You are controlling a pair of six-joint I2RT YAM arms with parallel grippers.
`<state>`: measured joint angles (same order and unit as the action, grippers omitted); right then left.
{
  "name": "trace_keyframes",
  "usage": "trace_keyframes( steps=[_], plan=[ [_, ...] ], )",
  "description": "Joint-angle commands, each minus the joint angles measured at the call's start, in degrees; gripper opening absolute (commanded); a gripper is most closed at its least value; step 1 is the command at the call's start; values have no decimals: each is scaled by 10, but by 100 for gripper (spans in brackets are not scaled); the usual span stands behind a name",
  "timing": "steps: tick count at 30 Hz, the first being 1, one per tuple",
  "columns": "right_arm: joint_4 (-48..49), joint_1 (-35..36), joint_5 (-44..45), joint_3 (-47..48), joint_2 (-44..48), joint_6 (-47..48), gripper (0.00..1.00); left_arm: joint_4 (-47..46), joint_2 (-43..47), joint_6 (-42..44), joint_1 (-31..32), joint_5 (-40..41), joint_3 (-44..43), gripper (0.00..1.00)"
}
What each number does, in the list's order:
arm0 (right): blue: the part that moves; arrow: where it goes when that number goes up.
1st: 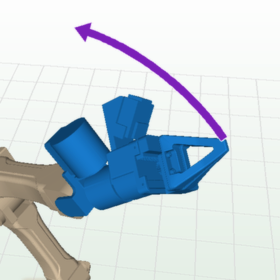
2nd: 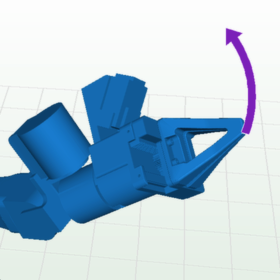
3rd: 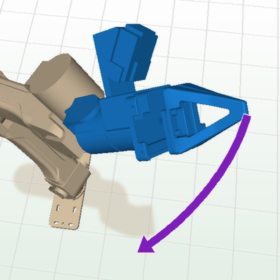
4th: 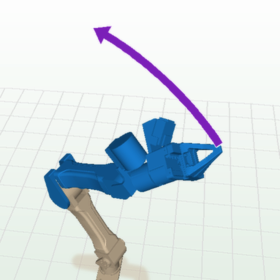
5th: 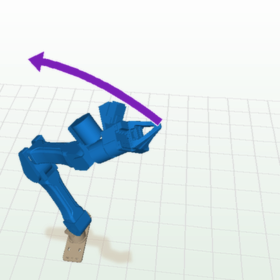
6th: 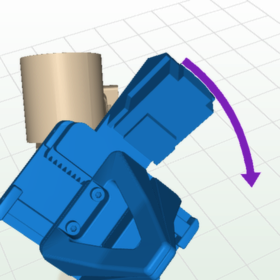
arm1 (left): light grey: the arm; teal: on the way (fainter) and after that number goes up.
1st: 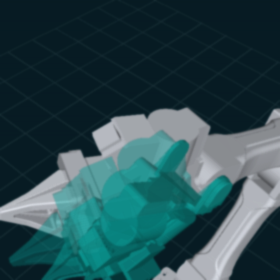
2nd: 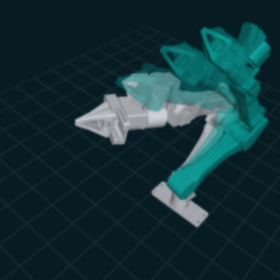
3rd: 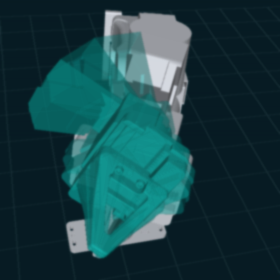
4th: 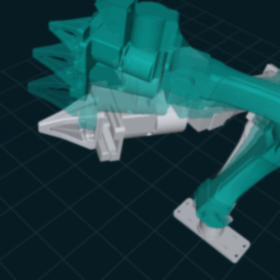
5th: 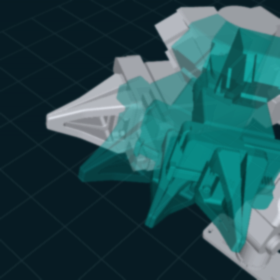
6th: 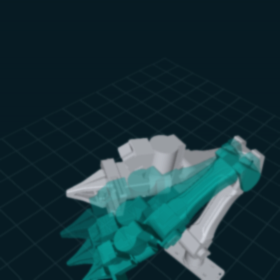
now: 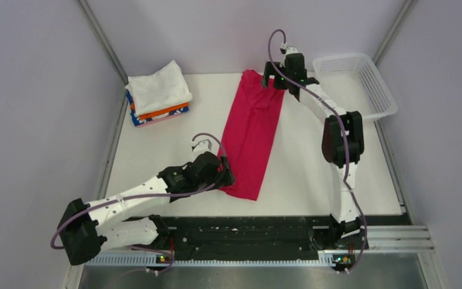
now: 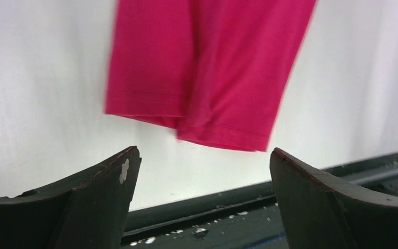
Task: Fold and stack the t-shirts
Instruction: Rotate the tshirt 90 degrees, then grab the bottom of the folded rectangular tshirt with both arms
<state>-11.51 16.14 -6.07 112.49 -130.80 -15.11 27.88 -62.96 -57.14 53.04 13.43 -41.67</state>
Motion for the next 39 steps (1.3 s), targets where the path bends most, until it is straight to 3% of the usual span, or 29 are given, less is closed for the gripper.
trace_keyframes(
  steps=[1,6,11,15,20,25,27,30,34,39],
  plan=[
    [41,22,26,-83,135,30,99,53,30,-19,-38,76,32,99],
    [70,65,88,-301,303,3,99,-5,20,33,-108,10,70,97],
    [146,78,75,-573,461,-102,99,-33,-16,42,-123,-14,72,89],
    [172,87,40,-692,527,-147,99,-67,-47,46,-128,-37,82,81],
    [161,135,26,-759,575,-164,95,-90,-97,44,-144,-44,85,66],
    [41,220,86,-757,599,-147,92,-111,-130,39,-156,-61,91,47],
    [15,257,103,-759,605,-145,91,-112,-135,40,-158,-67,93,34],
    [-2,321,124,-761,606,-150,89,-100,-131,36,-158,-62,95,1],
    [0,420,183,-761,594,-151,82,-77,-113,40,-158,-63,93,0],
    [62,453,164,-763,542,-148,69,-63,-100,46,-158,-69,91,0]
  ],
)
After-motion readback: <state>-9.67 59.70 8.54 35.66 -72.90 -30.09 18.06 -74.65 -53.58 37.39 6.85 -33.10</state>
